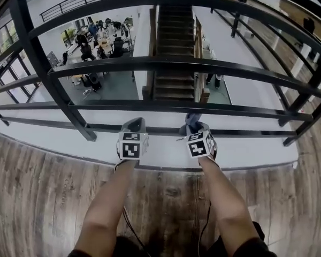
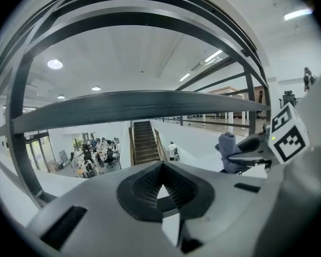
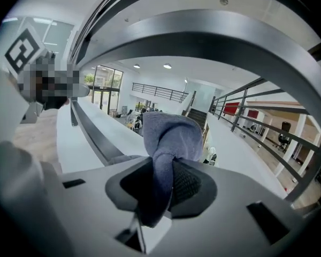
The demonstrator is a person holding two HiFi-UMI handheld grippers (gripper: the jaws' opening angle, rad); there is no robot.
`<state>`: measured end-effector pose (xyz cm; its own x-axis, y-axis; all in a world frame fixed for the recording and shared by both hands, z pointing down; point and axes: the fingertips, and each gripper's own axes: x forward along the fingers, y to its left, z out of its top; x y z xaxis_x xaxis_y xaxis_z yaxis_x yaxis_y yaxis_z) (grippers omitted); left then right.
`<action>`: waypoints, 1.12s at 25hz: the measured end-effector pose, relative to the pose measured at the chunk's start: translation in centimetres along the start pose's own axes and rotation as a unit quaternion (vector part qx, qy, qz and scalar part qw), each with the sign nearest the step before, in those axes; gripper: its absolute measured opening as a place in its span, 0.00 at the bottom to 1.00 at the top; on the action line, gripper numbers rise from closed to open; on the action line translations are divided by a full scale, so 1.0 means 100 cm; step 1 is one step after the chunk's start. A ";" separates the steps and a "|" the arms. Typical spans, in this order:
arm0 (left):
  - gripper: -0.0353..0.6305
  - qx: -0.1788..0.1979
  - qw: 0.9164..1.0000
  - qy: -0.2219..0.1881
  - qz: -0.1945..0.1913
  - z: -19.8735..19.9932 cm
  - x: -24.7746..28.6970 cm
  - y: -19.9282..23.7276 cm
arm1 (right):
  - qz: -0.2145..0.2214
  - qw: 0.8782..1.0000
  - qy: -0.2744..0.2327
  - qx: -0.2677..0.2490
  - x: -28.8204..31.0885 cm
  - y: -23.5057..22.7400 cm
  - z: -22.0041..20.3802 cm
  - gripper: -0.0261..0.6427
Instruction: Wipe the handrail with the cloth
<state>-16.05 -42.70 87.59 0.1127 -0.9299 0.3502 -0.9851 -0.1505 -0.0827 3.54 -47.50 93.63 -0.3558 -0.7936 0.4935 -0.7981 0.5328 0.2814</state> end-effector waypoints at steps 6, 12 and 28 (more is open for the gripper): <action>0.05 0.003 0.999 -0.015 -0.037 0.019 0.031 -0.079 | -0.033 0.999 0.004 0.021 -0.028 -0.090 -0.047 0.18; 0.05 0.027 0.997 -0.024 -0.069 0.028 0.059 -0.156 | -0.054 0.998 0.009 0.027 -0.051 -0.168 -0.088 0.18; 0.05 0.016 0.987 -0.040 -0.152 0.041 0.093 -0.360 | -0.123 0.991 -0.008 0.052 -0.116 -0.369 -0.194 0.18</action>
<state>21.00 -47.34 90.02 0.4134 -0.8638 0.2880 -0.9000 -0.4357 -0.0149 46.59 -52.24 93.48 -0.1517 -0.9009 0.4067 -0.9069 0.2905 0.3051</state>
